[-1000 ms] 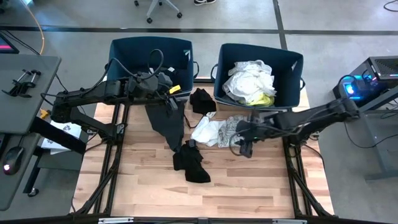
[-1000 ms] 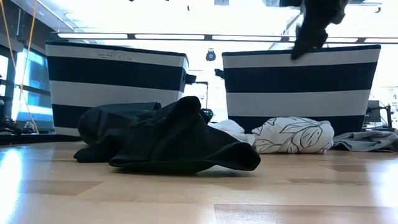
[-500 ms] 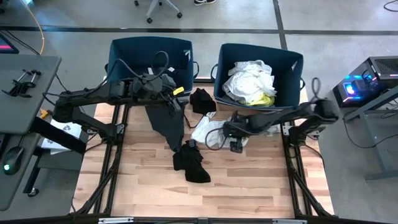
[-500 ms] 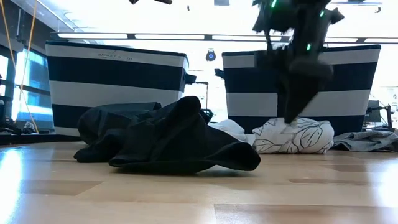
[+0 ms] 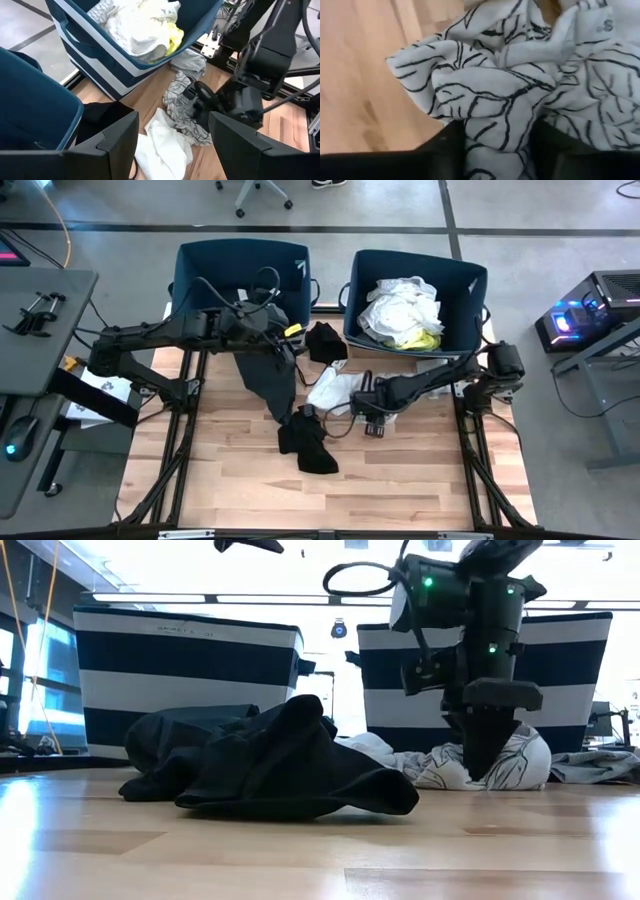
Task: Sort clothes
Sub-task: Put the white shirt in the right laundry bin
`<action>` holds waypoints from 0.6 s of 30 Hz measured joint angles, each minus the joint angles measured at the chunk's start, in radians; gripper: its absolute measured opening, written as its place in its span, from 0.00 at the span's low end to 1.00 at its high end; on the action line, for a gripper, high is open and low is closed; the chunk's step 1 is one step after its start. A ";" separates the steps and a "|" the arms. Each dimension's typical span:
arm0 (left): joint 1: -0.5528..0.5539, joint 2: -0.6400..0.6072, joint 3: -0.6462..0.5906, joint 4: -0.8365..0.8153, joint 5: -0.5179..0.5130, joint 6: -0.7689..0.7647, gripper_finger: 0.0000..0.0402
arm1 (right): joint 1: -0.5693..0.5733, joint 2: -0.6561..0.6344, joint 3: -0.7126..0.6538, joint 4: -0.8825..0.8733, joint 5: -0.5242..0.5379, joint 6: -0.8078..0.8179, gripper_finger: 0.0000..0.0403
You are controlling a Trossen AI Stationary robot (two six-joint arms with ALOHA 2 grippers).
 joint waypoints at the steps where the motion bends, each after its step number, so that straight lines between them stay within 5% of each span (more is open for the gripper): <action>1: 0.000 -0.002 0.000 0.001 0.000 0.000 0.57 | 0.006 -0.026 0.007 -0.019 -0.018 0.021 0.26; 4: 0.000 -0.012 0.000 0.002 -0.001 0.001 0.57 | 0.023 -0.124 0.031 -0.099 -0.084 0.072 0.11; 10: 0.000 -0.029 0.000 0.004 -0.016 0.002 0.57 | 0.015 -0.387 0.158 -0.107 -0.135 0.083 0.10; 13: 0.000 -0.036 0.000 0.008 -0.036 0.010 0.57 | -0.015 -0.491 0.257 -0.114 -0.047 0.082 0.10; 18: 0.001 -0.035 0.000 0.011 -0.056 0.024 0.57 | -0.110 -0.577 0.471 -0.203 0.260 -0.004 0.10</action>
